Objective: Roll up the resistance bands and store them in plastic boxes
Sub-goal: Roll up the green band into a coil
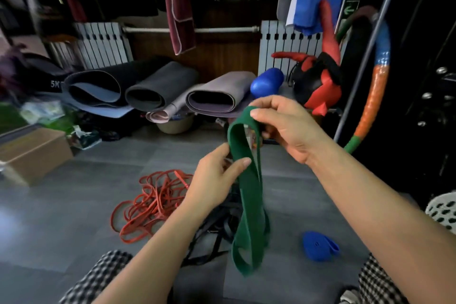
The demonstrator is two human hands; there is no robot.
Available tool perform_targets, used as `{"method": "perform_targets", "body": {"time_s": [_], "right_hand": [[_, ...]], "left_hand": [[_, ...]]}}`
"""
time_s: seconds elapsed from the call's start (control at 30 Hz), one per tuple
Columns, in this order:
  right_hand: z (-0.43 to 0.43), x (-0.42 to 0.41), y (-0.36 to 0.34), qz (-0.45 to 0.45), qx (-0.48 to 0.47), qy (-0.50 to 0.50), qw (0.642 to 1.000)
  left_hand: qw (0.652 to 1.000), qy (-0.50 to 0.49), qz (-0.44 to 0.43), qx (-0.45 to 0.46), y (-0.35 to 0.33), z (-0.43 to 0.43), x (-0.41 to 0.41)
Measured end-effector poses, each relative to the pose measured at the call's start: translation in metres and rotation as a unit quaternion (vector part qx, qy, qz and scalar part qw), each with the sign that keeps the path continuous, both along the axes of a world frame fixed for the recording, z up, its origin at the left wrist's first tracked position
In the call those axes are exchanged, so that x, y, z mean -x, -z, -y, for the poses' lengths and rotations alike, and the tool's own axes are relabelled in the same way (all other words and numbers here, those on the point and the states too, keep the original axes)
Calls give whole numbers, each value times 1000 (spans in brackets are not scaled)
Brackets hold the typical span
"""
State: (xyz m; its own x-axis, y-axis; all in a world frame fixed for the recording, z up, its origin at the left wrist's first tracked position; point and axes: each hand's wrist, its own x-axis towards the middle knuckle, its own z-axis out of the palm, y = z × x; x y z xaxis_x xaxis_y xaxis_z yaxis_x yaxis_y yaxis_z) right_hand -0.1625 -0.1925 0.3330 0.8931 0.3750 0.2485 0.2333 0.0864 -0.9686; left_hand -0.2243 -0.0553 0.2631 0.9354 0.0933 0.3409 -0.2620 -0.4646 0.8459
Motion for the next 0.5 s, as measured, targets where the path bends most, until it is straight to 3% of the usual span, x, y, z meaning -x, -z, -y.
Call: {"method": "perform_targets", "body": {"time_s": [0.07, 0.2, 0.23, 0.3, 0.37, 0.43, 0.5], "right_hand": [[3, 8, 20, -21, 10, -9, 1000], [10, 17, 62, -83, 19, -22, 996], [12, 16, 73, -98, 22, -20, 995], [16, 12, 93, -108, 45, -5, 993], [18, 5, 112, -109, 73, 8, 991], [16, 1, 130, -107, 91, 4, 990], [10, -2, 146, -94, 110, -8, 990]], "left_hand": [[1000, -24, -21, 1, 10, -1, 6], [989, -78, -39, -119, 39, -5, 4], [991, -70, -78, -87, 45, -5, 2], [983, -10, -168, 74, 56, -4, 0], [945, 56, -233, 222, 66, -4, -3], [929, 60, -259, 257, 76, -6, -6], [939, 29, -263, 221, 87, -7, -13]]}}
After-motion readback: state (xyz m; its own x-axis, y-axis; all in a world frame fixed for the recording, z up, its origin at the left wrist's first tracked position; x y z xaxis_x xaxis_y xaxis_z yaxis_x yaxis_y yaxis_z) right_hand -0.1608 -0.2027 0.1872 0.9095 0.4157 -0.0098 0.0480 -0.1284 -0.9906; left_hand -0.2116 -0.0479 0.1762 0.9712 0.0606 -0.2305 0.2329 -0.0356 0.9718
